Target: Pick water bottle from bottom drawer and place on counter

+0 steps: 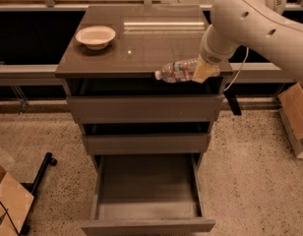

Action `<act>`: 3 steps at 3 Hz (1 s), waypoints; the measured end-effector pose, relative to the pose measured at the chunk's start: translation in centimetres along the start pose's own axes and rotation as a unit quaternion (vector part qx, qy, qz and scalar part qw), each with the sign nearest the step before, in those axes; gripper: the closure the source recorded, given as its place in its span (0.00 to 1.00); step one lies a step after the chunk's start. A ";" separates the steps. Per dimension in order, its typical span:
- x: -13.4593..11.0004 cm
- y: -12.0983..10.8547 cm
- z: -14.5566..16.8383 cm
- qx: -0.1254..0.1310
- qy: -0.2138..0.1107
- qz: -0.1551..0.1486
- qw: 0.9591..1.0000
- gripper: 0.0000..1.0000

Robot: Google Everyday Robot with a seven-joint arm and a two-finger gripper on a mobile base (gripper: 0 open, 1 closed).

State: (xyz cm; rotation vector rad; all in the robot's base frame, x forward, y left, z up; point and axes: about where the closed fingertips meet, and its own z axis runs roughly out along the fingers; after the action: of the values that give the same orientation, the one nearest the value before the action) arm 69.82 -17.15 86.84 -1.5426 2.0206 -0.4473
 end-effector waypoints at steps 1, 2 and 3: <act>0.0 0.2 0.7 0.001 -0.001 0.010 1.000 1.00; -1.5 -2.0 1.4 0.034 -0.016 0.020 0.999 1.00; -4.4 -6.4 0.7 0.091 -0.059 0.016 0.994 1.00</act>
Offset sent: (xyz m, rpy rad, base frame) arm 0.0623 0.0206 0.0245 0.0703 -0.1845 -0.0458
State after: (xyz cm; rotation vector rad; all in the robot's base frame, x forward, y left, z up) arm 76.02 -14.69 90.87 -1.3928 1.8570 -0.5003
